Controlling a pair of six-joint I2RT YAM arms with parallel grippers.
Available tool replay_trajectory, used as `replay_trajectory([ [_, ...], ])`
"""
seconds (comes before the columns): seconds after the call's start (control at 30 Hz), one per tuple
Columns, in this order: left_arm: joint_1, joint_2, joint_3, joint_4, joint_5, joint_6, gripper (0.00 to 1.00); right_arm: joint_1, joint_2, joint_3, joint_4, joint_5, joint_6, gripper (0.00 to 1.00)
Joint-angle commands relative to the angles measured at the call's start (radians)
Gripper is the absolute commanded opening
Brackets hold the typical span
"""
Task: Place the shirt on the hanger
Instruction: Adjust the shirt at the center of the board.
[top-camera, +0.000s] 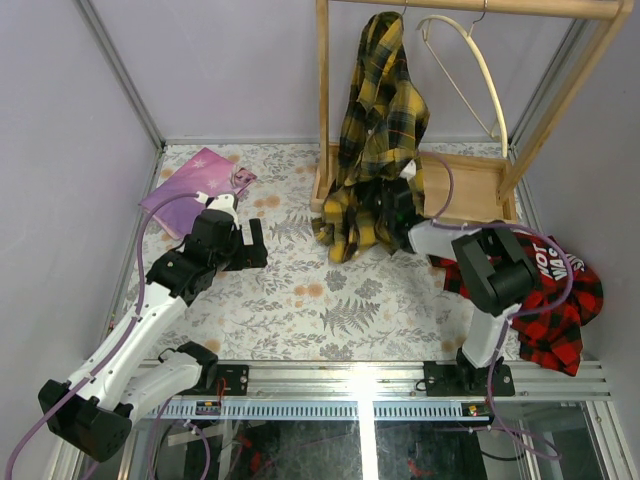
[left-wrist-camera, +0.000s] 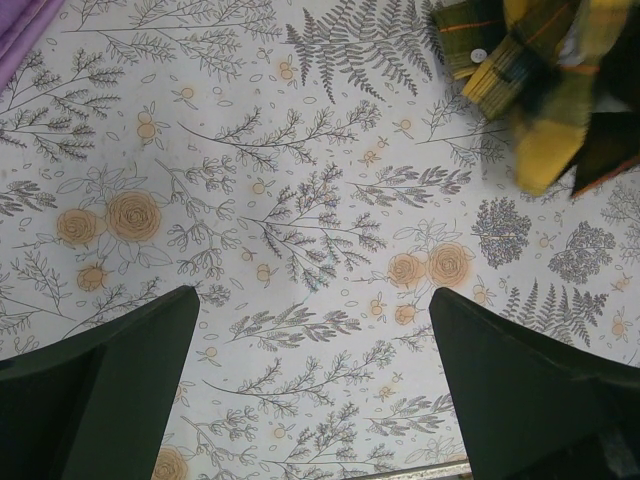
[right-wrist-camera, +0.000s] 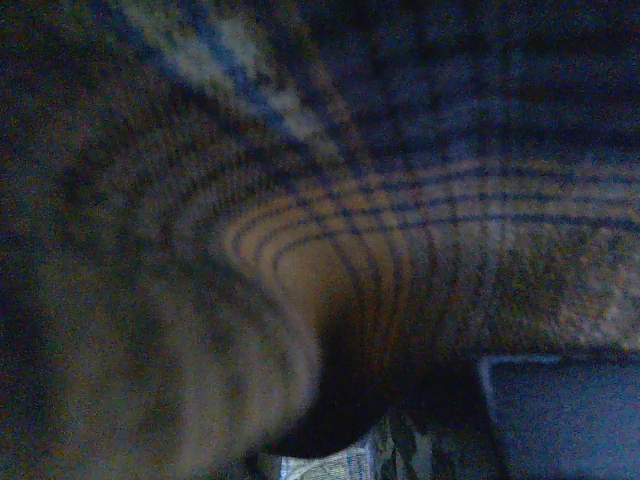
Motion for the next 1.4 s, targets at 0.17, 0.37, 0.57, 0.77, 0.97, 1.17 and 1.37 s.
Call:
replay_trajectory([
  [0.17, 0.005, -0.009, -0.01, 0.043, 0.002, 0.005, 1.0, -0.172, 0.193, 0.475, -0.149, -0.188, -0.057, 0.37],
  [0.37, 0.005, -0.014, -0.012, 0.043, -0.007, 0.004, 1.0, -0.219, 0.351, 0.866, -0.292, -0.261, -0.066, 0.44],
  [0.57, 0.005, -0.015, -0.012, 0.043, -0.011, 0.003, 1.0, -0.246, 0.468, 1.078, -0.387, -0.262, -0.076, 0.49],
  [0.77, 0.004, -0.022, -0.013, 0.043, -0.011, 0.004, 1.0, -0.254, 0.321, 0.753, -0.303, -0.288, -0.086, 0.57],
  [0.97, 0.004, -0.018, -0.013, 0.045, -0.004, 0.003, 1.0, -0.253, 0.008, 0.153, -0.026, -0.2, -0.046, 0.71],
  [1.17, 0.003, -0.018, -0.01, 0.041, -0.005, 0.004, 1.0, -0.254, -0.241, -0.144, 0.036, -0.142, -0.052, 0.78],
  [1.37, 0.005, -0.062, -0.017, 0.047, -0.03, -0.006, 1.0, -0.253, -0.463, -0.321, -0.065, -0.054, -0.075, 0.84],
])
